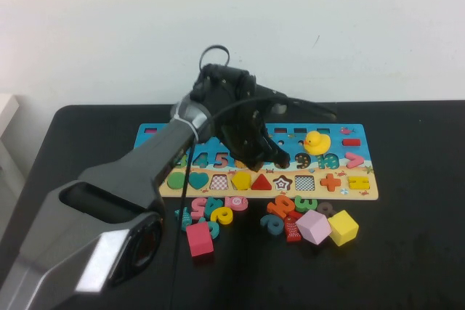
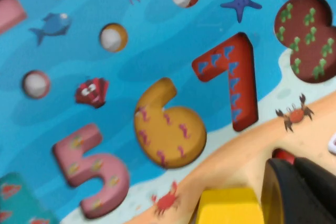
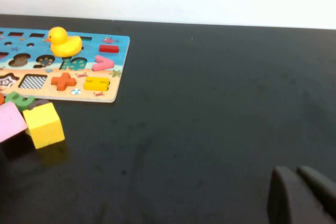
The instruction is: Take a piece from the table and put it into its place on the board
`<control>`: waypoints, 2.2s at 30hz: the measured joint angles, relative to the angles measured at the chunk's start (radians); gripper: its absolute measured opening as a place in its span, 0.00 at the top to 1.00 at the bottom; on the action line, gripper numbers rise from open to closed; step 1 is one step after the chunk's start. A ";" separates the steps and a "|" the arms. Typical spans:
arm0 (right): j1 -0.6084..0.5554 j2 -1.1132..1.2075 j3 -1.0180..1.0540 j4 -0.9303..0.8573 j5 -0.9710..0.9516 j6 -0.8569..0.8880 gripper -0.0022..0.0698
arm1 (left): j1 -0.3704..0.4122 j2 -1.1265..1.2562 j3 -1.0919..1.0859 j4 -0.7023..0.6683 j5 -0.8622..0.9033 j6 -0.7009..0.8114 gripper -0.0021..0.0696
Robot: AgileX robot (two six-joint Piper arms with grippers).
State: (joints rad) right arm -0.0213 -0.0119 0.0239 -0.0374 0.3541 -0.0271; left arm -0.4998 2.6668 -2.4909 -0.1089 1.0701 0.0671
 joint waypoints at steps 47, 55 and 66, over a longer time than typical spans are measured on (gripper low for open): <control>0.000 0.000 0.000 0.000 0.000 0.000 0.94 | -0.020 -0.283 0.002 0.192 0.054 0.024 0.97; 0.000 0.000 0.000 0.000 0.000 0.000 0.94 | -0.077 -0.489 0.002 0.210 0.131 0.106 0.97; 0.000 0.000 0.000 0.000 0.000 0.000 0.94 | -0.277 -0.738 0.281 0.353 0.151 0.093 0.97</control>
State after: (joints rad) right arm -0.0213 -0.0119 0.0239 -0.0374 0.3541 -0.0271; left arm -0.7769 1.9292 -2.2102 0.2439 1.2208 0.1596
